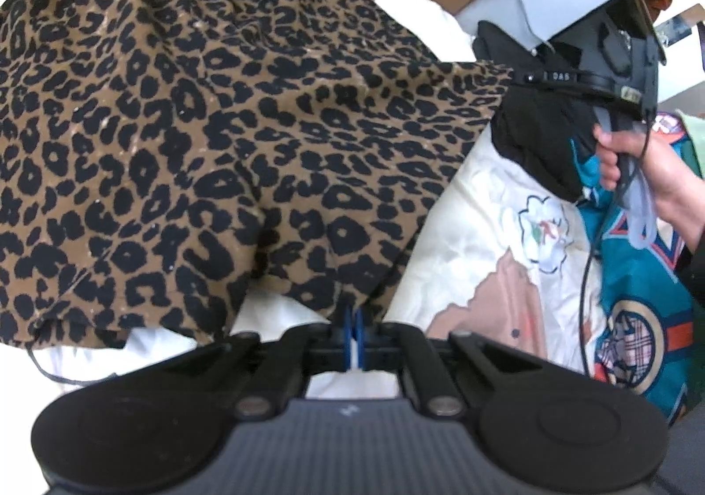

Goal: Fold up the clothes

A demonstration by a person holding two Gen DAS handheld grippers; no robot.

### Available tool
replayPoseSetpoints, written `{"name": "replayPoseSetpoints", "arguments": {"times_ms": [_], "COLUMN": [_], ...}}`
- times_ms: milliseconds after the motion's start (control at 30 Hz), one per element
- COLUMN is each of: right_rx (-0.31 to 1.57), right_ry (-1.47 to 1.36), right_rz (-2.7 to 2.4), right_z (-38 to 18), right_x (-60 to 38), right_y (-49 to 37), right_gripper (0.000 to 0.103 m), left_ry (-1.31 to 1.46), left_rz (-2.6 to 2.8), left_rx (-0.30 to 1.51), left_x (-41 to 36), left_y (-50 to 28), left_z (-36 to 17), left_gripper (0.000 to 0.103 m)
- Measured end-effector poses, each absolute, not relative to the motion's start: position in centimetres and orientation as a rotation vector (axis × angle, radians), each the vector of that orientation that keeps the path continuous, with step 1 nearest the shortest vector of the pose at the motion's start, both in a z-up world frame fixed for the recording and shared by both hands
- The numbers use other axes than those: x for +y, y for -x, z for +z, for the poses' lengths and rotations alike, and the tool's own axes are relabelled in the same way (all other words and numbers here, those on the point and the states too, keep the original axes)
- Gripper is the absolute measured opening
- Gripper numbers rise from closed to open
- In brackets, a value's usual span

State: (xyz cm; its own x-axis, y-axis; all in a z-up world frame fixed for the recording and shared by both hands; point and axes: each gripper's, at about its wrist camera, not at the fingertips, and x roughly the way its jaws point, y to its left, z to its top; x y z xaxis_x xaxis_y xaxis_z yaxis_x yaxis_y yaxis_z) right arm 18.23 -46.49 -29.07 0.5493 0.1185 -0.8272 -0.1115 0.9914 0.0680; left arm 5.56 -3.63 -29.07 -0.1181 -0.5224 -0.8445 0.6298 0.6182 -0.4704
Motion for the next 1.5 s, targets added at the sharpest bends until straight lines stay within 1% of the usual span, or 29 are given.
{"name": "replayPoseSetpoints", "arguments": {"times_ms": [167, 300, 467, 567, 600, 733, 767, 800, 867, 1100, 1333, 1500], "right_rx": [1.003, 1.038, 1.087, 1.112, 1.117, 1.113, 1.103, 1.095, 1.078, 1.087, 1.048, 1.027], "right_ry": [0.013, 0.005, -0.088, -0.155, -0.174, -0.24, -0.276, -0.268, -0.251, -0.036, 0.007, 0.065], "right_rz": [0.123, 0.111, 0.078, 0.078, 0.084, 0.093, 0.104, 0.105, 0.106, 0.11, 0.073, 0.049], "right_z": [-29.4, -30.8, -33.4, -34.7, -35.1, -36.1, -36.1, -35.9, -35.5, -32.5, -29.7, -28.8], "right_x": [-46.3, -46.1, -46.4, -46.6, -46.7, -46.8, -47.1, -47.1, -47.1, -46.4, -46.8, -46.5], "right_y": [-18.3, -18.3, -18.3, -18.2, -18.1, -17.8, -17.7, -17.6, -17.5, -16.9, -17.2, -17.8], "right_gripper": [0.0, 0.0, 0.0, 0.002, 0.006, 0.006, 0.004, 0.0, 0.0, 0.0, 0.0, 0.0], "left_ry": [-0.067, -0.083, -0.11, -0.106, -0.103, -0.092, -0.09, -0.088, -0.083, -0.081, -0.044, -0.043], "left_rz": [-0.942, -0.902, -0.887, -0.89, -0.89, -0.893, -0.896, -0.899, -0.91, -0.967, -1.027, -1.038], "left_rx": [1.336, 1.326, 1.343, 1.351, 1.354, 1.353, 1.353, 1.353, 1.344, 1.336, 1.334, 1.334], "left_x": [-2.4, -2.1, -2.8, -3.0, -2.9, -2.6, -2.6, -2.6, -2.2, -2.1, -2.2, -2.0], "left_y": [-6.8, -7.5, -7.8, -7.7, -7.7, -7.7, -7.7, -7.6, -7.5, -6.3, -5.2, -5.2], "left_z": [-27.8, -28.1, -29.3, -29.6, -29.7, -29.7, -29.7, -29.6, -29.5, -29.2, -29.2, -29.5], "left_gripper": [0.002, 0.002, 0.002, 0.002, 0.002, 0.002, 0.002, 0.002, 0.002, 0.002, 0.002, 0.002]}}
